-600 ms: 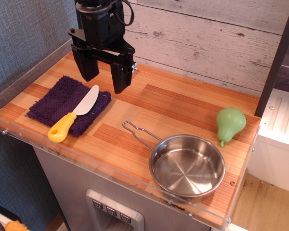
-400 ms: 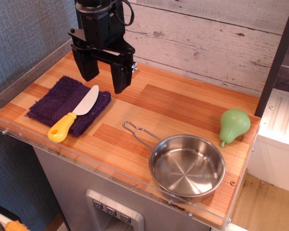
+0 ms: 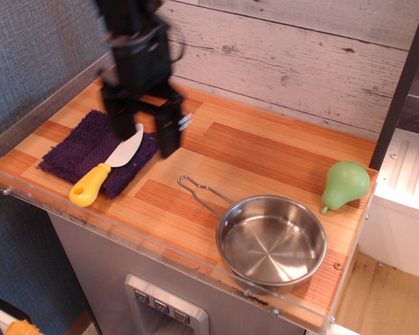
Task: Place the knife to the left of the pear.
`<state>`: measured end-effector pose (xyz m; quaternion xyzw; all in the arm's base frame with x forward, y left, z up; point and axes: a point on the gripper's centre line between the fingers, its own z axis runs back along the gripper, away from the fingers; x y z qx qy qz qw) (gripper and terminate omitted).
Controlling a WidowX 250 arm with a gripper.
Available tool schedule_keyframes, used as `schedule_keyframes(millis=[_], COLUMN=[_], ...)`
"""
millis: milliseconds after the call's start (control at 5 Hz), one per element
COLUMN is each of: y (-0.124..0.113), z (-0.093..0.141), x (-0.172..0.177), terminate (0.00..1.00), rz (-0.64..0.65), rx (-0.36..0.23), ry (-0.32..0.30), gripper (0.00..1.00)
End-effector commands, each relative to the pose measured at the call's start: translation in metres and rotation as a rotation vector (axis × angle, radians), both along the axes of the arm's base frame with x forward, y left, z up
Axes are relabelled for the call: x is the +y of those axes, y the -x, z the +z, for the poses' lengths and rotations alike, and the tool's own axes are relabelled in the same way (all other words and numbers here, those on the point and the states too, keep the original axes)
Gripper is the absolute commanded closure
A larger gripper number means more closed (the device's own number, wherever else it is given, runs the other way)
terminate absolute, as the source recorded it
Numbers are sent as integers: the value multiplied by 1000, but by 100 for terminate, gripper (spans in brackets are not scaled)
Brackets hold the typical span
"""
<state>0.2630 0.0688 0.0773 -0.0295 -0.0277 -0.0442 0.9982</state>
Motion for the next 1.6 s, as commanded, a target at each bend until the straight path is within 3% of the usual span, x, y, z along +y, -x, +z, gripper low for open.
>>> schedule_keyframes(millis=[0, 400, 600, 800, 1000, 1200, 1400], y=[18, 25, 40, 53, 51, 50, 49], z=[-13, -31, -35, -38, -39, -41, -41], x=[29, 40, 49, 56, 55, 51, 48], terminate=[0, 0, 0, 0, 0, 0, 0], rz=[39, 64, 70, 91, 76, 63, 63], rx=[-29, 27, 73, 85, 90, 97, 84], ry=[-72, -111, -115, -98, -104, -121, -115], gripper=[0, 0, 0, 0, 0, 100, 0])
